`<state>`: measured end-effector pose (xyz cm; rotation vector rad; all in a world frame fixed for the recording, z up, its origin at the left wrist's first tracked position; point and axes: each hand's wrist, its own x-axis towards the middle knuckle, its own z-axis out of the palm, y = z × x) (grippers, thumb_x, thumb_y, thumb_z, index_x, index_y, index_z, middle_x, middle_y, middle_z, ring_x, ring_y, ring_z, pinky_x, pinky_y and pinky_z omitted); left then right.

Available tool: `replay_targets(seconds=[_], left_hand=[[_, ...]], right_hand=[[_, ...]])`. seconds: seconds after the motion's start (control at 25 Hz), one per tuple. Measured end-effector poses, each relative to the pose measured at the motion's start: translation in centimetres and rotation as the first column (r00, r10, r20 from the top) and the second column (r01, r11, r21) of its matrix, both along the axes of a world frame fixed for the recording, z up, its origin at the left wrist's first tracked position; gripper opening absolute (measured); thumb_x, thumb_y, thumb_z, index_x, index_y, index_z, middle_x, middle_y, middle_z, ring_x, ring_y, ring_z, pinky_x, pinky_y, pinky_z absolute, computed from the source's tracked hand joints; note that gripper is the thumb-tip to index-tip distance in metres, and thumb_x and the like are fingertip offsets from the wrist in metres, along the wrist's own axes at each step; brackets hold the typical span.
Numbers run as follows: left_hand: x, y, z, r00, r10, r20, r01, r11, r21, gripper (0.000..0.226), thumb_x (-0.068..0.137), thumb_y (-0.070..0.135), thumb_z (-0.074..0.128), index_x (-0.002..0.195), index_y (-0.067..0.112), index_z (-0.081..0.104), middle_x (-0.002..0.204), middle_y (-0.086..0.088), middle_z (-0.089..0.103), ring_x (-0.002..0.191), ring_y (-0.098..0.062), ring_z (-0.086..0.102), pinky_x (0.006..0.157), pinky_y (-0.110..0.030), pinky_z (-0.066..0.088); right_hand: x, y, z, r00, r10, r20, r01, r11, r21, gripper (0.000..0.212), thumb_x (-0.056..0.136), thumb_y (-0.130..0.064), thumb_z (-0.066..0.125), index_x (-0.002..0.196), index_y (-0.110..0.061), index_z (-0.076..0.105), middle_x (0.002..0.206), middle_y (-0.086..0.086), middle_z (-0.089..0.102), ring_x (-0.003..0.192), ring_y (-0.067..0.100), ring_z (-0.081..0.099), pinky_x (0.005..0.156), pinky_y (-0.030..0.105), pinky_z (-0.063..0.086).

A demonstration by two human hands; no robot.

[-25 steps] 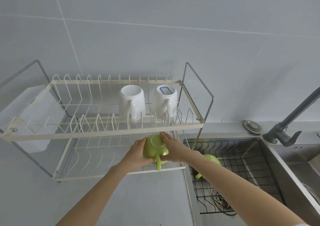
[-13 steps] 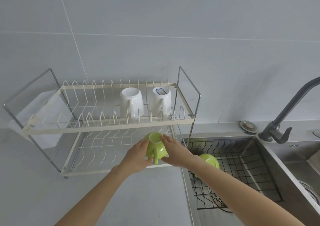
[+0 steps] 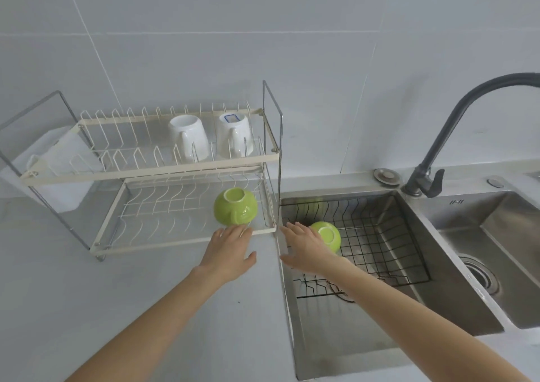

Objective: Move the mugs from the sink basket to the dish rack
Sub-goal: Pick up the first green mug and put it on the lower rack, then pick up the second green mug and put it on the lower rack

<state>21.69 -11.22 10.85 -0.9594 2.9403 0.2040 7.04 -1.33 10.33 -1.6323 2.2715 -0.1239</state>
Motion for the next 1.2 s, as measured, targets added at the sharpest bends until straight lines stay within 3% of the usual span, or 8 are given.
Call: replay_targets(seconds=[0.2, 0.56, 1.0, 1.2], left_hand=[[-3.7, 2.4, 0.1, 0.998, -0.031, -0.053, 0.034, 0.997, 0.074, 0.053, 0.092, 0.029, 0.041, 0.139, 0.01, 0.027, 0.147, -0.006, 0.036, 0.136, -0.02, 0.031, 0.111, -0.034, 0.025], [-12.0, 4.3, -1.8, 1.0, -0.016, -0.002, 0.016, 0.984, 0.179, 0.057, 0.092, 0.034, 0.04, 0.141, 0.014, 0.022, 0.148, -0.004, 0.033, 0.135, -0.022, 0.032, 0.109, -0.036, 0.031], [-20.7, 1.9, -6.4, 0.994, 0.072, 0.086, -0.099, 0.925, 0.367, 0.057, 0.091, 0.038, 0.043, 0.14, 0.014, 0.025, 0.144, -0.006, 0.038, 0.13, -0.024, 0.039, 0.101, -0.039, 0.041], [-23.4, 0.3, -9.8, 0.986, 0.115, 0.118, -0.156, 0.88, 0.448, 0.054, 0.091, 0.037, 0.044, 0.137, 0.013, 0.031, 0.137, -0.009, 0.045, 0.124, -0.026, 0.044, 0.099, -0.039, 0.043]], right_hand=[[-4.0, 2.9, -0.1, 0.999, -0.044, 0.021, 0.043, 0.998, 0.045, 0.062, 0.093, -0.028, 0.048, 0.146, -0.015, 0.019, 0.157, 0.008, 0.019, 0.146, 0.025, 0.012, 0.119, 0.041, 0.008], [-12.1, 4.9, -2.4, 0.997, -0.07, 0.015, 0.068, 0.991, 0.113, 0.062, 0.092, -0.033, 0.049, 0.144, -0.013, 0.023, 0.154, 0.011, 0.025, 0.144, 0.025, 0.018, 0.119, 0.04, 0.015], [-18.9, 2.9, -7.8, 0.945, -0.243, 0.219, 0.2, 0.959, 0.203, 0.06, 0.091, -0.032, 0.048, 0.144, -0.014, 0.025, 0.145, 0.012, 0.039, 0.132, 0.03, 0.037, 0.108, 0.042, 0.033], [-20.6, 1.6, -10.6, 0.871, -0.351, 0.342, 0.266, 0.925, 0.272, 0.052, 0.091, -0.028, 0.048, 0.138, -0.011, 0.032, 0.137, 0.017, 0.044, 0.126, 0.033, 0.043, 0.103, 0.041, 0.04]])
